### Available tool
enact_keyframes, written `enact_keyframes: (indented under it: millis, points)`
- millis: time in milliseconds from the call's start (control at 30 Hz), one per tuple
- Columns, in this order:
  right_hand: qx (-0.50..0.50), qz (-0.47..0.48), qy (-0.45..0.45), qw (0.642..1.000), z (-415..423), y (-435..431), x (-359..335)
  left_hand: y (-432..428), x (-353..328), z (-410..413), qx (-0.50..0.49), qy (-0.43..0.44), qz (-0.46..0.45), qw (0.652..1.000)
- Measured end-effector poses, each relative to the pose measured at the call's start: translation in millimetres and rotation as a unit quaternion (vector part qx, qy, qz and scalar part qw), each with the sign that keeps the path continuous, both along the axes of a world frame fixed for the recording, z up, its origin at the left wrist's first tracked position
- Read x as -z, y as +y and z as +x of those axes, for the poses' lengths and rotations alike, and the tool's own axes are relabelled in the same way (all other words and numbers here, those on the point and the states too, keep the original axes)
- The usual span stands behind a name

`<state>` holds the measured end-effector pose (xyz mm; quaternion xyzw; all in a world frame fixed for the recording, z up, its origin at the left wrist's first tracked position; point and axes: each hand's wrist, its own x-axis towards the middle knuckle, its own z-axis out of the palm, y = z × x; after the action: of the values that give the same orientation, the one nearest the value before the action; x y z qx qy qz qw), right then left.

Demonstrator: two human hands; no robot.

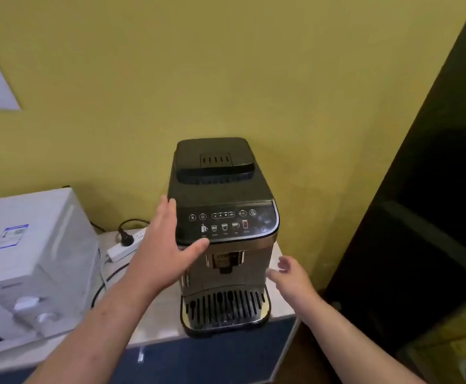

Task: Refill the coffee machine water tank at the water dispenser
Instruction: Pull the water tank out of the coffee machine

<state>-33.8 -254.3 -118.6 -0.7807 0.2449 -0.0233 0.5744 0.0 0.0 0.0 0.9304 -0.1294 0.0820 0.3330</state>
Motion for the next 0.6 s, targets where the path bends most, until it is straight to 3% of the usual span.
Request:
enact_keyframes:
  millis: [167,333,600]
  points:
    - [-0.019,0.024,-0.003,1.000,36.4,7.7,-4.3,-3.6,6.9,42.4,0.004,0.058,0.080,0.995]
    - [-0.019,0.000,-0.024,1.000,51.9,8.6,5.5,-2.8,25.8,48.4,-0.020,0.061,0.014,0.998]
    - [0.024,0.043,-0.050,0.998,58.1,16.7,16.8,1.1,34.9,55.3,-0.011,0.050,-0.022,0.998]
